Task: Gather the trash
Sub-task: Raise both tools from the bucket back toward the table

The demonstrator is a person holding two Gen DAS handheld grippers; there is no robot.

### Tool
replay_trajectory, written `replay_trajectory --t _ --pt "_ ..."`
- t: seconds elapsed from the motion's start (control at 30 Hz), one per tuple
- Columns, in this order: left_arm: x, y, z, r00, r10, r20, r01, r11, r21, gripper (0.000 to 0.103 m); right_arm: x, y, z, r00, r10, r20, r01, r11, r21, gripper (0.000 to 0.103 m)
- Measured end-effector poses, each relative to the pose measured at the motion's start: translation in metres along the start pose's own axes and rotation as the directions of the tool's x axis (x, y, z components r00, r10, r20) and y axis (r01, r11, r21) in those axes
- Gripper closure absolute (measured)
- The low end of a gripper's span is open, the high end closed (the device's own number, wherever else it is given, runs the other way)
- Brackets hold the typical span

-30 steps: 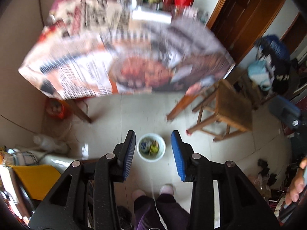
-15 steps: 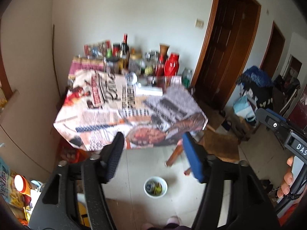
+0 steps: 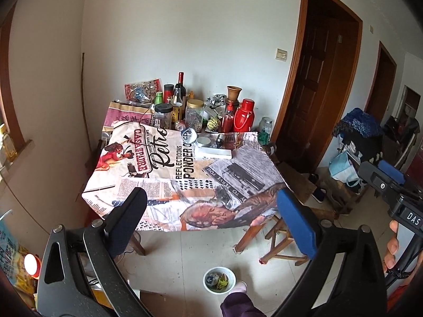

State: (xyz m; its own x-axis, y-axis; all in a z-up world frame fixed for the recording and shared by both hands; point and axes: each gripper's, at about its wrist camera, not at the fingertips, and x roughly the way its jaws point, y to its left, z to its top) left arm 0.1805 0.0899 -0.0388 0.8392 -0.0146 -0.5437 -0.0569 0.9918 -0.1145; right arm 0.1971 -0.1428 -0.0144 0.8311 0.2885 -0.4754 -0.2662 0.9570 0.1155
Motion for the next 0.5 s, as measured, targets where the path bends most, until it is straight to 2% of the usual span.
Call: replay_trajectory --t 0.37,0.5 --pt "0.11 -0.031 0.068 0.999 0.051 -0.008 -0.051 0.998 -0.044 0.004 0.087 -0.05 0.053 0.998 0.061 -0.02 -0.062 0.997 -0.04 0.001" --pt "0.148 -0.043 0.095 0.998 0.066 -0.002 -0.066 0.994 -0.087 0.004 0.114 -0.068 0.073 0.996 0.08 -0.026 -0.082 0.994 -0.073 0.001"
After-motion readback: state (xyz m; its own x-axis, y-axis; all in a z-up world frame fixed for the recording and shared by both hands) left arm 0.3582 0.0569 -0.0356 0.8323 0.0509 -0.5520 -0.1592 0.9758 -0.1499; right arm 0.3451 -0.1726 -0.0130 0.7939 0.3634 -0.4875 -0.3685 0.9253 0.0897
